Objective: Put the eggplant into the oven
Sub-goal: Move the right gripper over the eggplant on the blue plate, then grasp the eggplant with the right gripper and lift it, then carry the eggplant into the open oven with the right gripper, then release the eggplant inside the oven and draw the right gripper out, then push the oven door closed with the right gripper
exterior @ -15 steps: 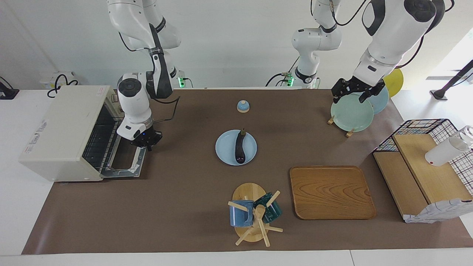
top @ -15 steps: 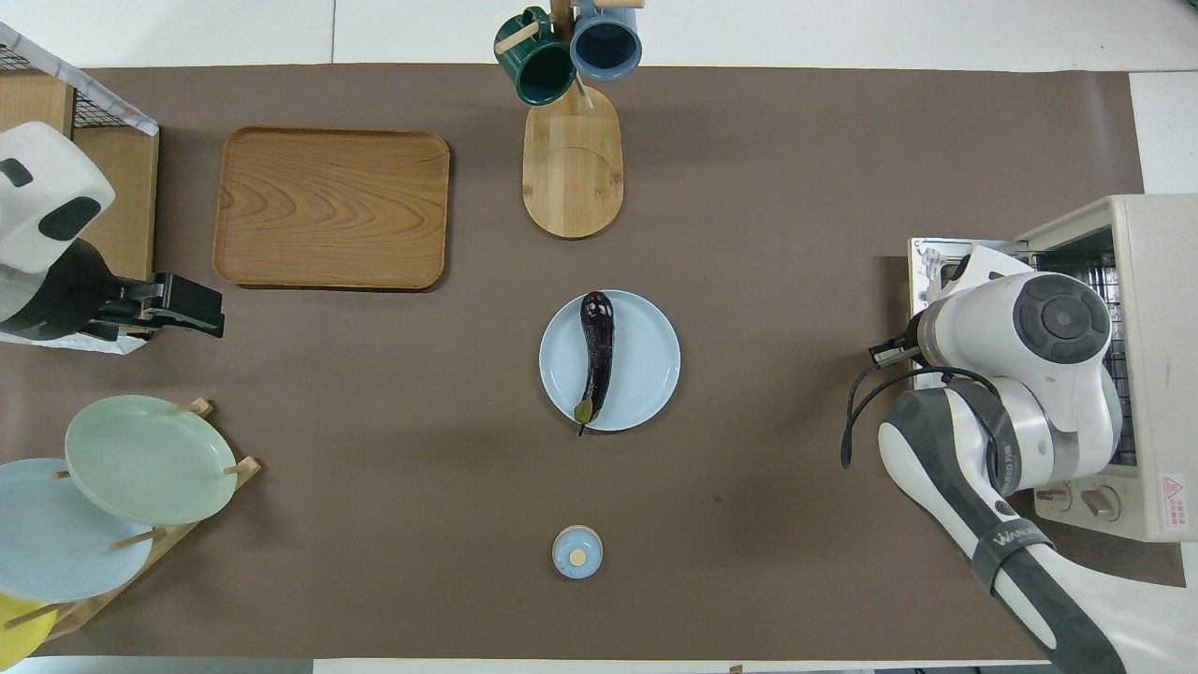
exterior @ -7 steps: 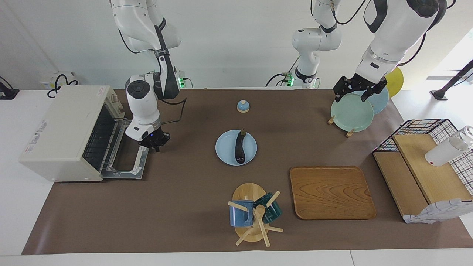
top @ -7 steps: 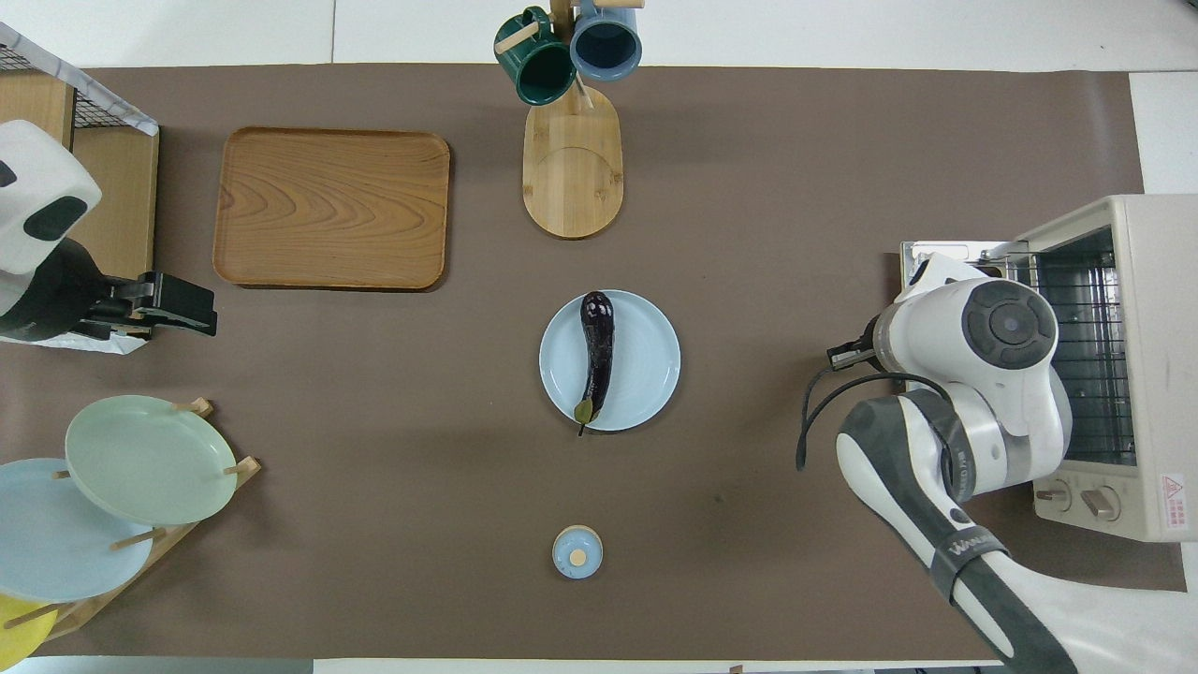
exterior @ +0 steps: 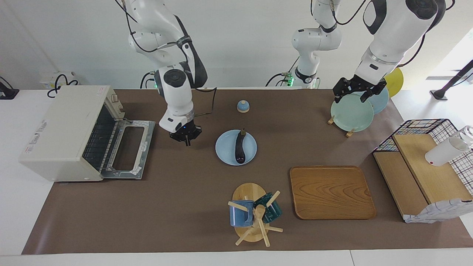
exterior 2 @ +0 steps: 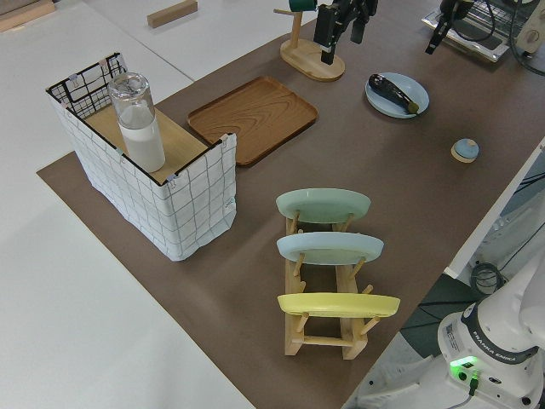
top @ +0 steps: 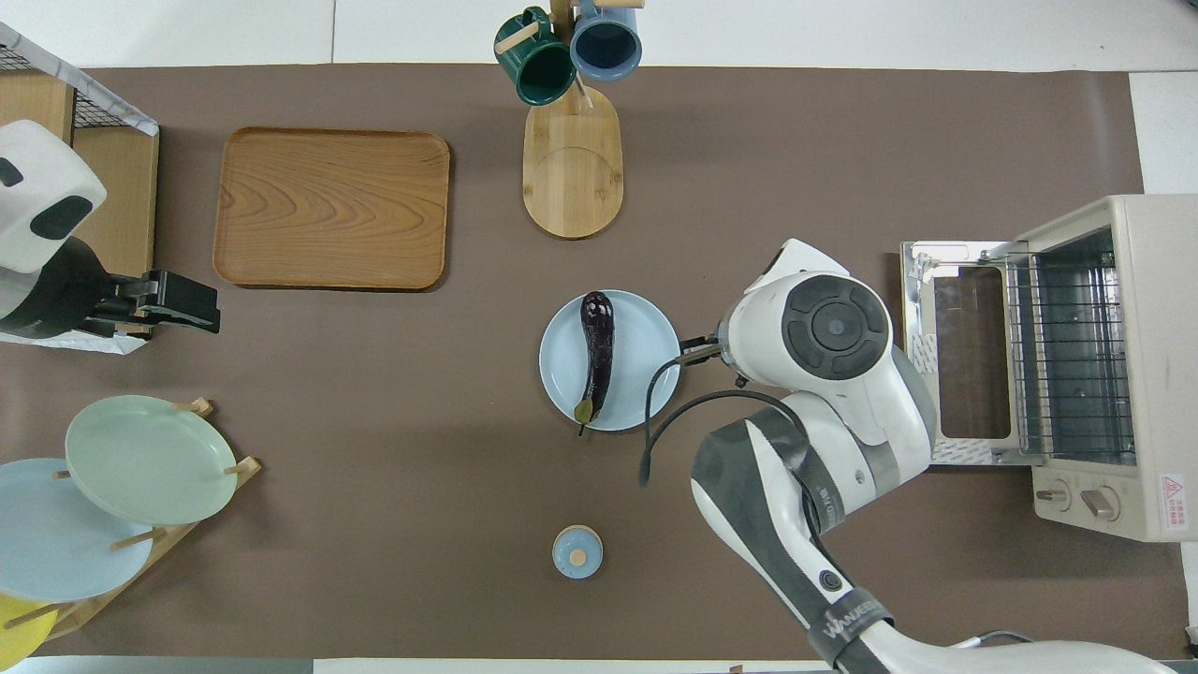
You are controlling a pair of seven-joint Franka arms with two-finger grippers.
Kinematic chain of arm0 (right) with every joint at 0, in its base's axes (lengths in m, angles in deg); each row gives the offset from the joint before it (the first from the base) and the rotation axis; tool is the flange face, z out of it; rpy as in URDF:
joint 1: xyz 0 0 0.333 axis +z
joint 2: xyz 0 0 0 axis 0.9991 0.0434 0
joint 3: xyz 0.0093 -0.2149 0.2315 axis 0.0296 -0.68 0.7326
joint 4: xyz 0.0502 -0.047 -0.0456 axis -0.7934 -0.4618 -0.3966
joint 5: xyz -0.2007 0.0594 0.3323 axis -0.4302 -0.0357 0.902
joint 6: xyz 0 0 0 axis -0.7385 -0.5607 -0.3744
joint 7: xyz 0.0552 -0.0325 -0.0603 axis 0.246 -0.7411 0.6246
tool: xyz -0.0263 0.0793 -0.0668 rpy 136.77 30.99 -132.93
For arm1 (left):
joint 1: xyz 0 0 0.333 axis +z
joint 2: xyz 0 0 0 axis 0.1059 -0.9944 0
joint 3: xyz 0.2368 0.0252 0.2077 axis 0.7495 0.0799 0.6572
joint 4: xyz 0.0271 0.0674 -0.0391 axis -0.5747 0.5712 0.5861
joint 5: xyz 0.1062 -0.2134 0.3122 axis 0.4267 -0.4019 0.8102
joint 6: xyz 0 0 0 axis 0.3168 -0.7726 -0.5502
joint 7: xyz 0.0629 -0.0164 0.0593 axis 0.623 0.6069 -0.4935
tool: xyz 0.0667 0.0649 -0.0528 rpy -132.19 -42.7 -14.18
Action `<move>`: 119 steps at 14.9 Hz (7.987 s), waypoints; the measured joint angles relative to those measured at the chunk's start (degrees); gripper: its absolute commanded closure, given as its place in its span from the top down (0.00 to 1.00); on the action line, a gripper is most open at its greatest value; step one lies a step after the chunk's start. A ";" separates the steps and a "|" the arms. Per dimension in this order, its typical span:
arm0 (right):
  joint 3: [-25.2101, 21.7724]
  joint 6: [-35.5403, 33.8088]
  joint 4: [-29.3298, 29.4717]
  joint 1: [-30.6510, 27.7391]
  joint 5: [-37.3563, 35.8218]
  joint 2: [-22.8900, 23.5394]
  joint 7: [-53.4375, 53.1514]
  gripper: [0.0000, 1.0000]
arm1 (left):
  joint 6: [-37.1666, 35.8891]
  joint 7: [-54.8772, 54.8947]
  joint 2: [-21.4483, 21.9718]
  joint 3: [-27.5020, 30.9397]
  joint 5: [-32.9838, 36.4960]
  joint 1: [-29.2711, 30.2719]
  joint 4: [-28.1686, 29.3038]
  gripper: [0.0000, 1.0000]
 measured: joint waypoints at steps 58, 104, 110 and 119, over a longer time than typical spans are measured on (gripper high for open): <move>-2.10 -15.70 -4.14 -29.26 -15.31 -4.75 26.08 0.00 | 0.46 -0.01 -0.05 0.25 0.00 0.02 -0.04 1.00; -1.11 -0.51 -6.56 -19.81 -12.74 3.69 13.27 0.00 | 0.46 -0.01 -0.05 0.25 0.00 0.02 -0.04 1.00; -0.99 -0.16 -6.82 -20.57 -12.20 3.72 15.13 0.00 | 0.46 -0.01 -0.05 0.25 0.00 0.02 -0.04 1.00; -0.79 -20.94 7.35 -22.56 -12.32 1.53 27.21 0.00 | 0.46 -0.01 -0.05 0.25 0.00 0.02 -0.04 1.00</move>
